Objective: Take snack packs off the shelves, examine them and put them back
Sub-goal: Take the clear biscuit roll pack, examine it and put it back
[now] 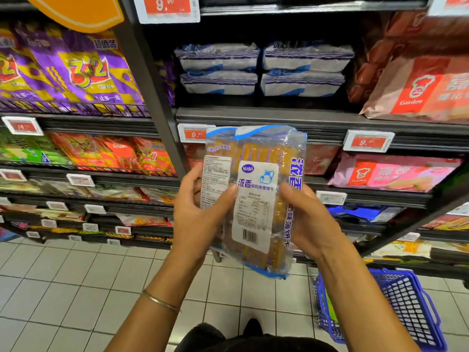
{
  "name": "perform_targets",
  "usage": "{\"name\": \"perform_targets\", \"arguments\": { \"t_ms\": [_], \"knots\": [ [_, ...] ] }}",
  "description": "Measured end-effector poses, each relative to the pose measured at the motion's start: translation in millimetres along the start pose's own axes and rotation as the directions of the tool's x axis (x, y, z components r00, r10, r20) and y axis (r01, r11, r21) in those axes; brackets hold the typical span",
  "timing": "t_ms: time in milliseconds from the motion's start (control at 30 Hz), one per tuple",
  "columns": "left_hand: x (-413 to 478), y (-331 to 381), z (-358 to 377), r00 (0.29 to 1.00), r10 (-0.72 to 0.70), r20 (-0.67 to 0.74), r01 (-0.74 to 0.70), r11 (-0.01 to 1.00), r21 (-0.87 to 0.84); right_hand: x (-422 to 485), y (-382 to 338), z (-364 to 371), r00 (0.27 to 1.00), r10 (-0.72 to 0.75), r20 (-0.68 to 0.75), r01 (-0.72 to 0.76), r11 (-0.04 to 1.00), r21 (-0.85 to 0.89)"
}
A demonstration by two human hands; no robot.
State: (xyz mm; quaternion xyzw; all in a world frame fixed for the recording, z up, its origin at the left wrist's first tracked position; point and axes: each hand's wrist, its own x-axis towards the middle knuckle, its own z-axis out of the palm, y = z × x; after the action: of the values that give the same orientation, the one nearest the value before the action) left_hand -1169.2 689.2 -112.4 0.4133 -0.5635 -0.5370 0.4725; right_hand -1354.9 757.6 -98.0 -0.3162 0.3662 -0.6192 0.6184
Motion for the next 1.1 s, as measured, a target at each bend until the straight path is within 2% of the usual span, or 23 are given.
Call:
{"name": "perform_targets", "arguments": {
  "t_ms": [67, 133, 233, 300, 367, 467, 600, 700, 933, 1100],
  "knots": [
    [4.3, 2.1, -7.8, 0.999, -0.021, -0.035, 0.02, 1.0, -0.017, -1.0, -2.2, -7.2, 0.998, -0.013, -0.054, 0.016, 0.998, 0.062],
    [11.1, 6.4, -19.3, 0.988, -0.151, -0.018, 0.15, 0.988, -0.048, -1.4, -3.0, -14.3, 0.988, 0.003, -0.156, 0.014, 0.994, 0.105],
    [15.6, 10.2, -27.6, 0.929, -0.278, 0.245, 0.292, 0.956, -0.021, -0.5, 1.2, -18.4, 0.974, 0.007, -0.227, 0.022, 0.992, 0.127],
    [13.4, 10.3, -23.6, 0.931, -0.256, 0.261, 0.291, 0.951, -0.103, 2.1, 1.6, -17.2, 0.978, 0.032, -0.207, 0.0, 0.988, 0.152],
    [12.1, 8.9, -19.1, 0.96, -0.229, 0.159, 0.256, 0.951, -0.174, 4.1, -1.9, -15.0, 0.976, 0.079, -0.202, -0.053, 0.99, 0.129],
    [10.2, 7.0, -17.5, 0.987, -0.141, 0.071, 0.149, 0.982, -0.114, 6.4, -0.8, -17.4, 0.979, 0.09, -0.181, -0.083, 0.995, 0.047],
    [7.7, 14.1, -15.8, 0.996, -0.002, 0.091, 0.007, 0.998, -0.058, 8.3, 8.8, -19.2, 0.96, 0.065, -0.273, -0.073, 0.997, -0.017],
    [6.6, 18.8, -14.6, 0.989, 0.06, 0.132, -0.05, 0.996, -0.08, 8.4, 7.9, -19.5, 0.964, 0.029, -0.265, -0.035, 0.999, -0.019],
    [5.4, 22.2, -18.0, 0.981, 0.023, 0.192, 0.016, 0.98, -0.199, 8.6, 3.6, -19.3, 0.977, -0.075, -0.202, 0.068, 0.997, -0.038],
    [3.9, 19.5, -24.8, 0.94, -0.027, 0.341, 0.101, 0.974, -0.201, 6.7, 13.8, -25.7, 0.957, -0.134, -0.257, 0.138, 0.99, -0.003]
  ]
}}
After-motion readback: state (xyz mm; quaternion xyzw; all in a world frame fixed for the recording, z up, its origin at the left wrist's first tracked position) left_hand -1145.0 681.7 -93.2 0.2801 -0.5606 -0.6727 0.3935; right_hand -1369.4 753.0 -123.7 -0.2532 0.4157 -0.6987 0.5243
